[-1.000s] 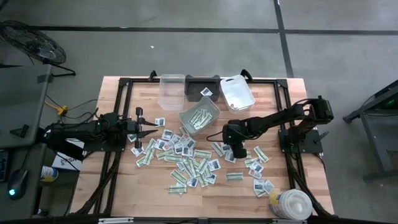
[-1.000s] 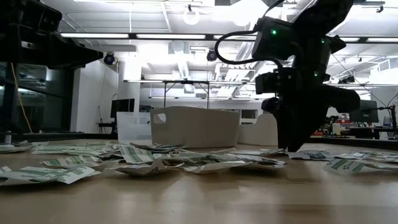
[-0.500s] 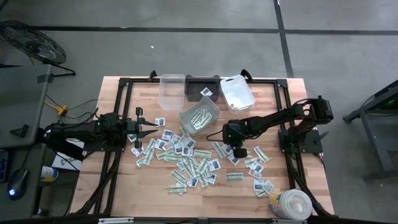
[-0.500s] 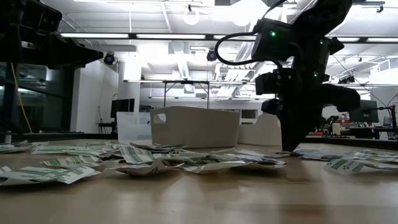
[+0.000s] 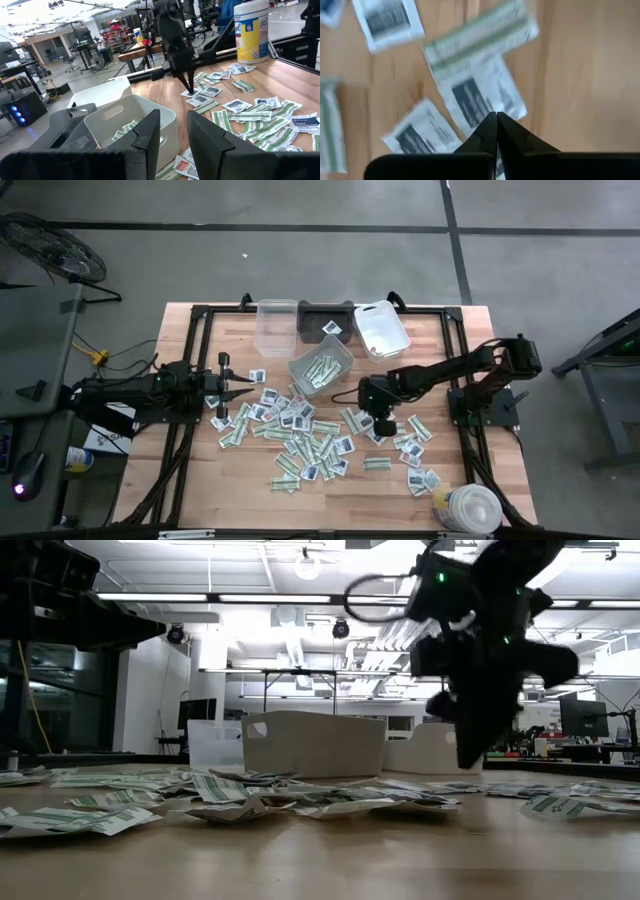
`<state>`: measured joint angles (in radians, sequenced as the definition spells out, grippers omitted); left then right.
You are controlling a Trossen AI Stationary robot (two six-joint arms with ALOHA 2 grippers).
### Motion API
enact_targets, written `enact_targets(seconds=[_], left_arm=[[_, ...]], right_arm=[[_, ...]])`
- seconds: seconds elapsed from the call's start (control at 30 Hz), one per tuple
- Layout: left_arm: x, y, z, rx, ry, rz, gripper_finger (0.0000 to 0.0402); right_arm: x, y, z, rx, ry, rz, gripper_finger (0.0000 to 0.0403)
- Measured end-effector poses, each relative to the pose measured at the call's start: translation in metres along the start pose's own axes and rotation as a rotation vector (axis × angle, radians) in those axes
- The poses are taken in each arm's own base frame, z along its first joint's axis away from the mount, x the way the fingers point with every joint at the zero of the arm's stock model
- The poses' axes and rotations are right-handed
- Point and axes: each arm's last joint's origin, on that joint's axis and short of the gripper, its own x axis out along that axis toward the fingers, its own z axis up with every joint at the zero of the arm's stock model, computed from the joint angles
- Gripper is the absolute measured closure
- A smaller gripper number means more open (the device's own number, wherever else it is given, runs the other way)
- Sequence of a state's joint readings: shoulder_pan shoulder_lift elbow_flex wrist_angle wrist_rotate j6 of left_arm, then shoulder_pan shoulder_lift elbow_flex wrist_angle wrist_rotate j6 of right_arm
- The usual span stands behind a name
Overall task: Pick & Place First Aid Supplies
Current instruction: Put the towelette pack into the black bin
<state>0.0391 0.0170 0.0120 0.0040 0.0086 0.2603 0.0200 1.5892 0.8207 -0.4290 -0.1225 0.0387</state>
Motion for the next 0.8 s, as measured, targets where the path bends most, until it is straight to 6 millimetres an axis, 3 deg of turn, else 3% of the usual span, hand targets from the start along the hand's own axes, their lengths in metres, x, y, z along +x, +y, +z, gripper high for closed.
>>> enact_targets(seconds=[0.27,0.4,0.6,0.8], left_arm=[[0.0,0.0,0.0,0.0,0.0,0.0,0.0305],[0.0,0.0,0.0,0.0,0.0,0.0,0.0305],[0.0,0.0,0.0,0.0,0.0,0.0,0.0305],[0.0,0.0,0.0,0.0,0.0,0.0,0.0305]], right_arm=[[-0.012,0.001,0.004,0.027,-0.05,-0.033,0.0402],[-0.009,0.0,0.004,-0.072,-0.039,-0.046,0.039],[-0.008,-0.001,0.004,-0.226,-0.037,-0.076,0.0321],[0.007,-0.003,0.004,-0.275,-0.006,-0.091,0.024]])
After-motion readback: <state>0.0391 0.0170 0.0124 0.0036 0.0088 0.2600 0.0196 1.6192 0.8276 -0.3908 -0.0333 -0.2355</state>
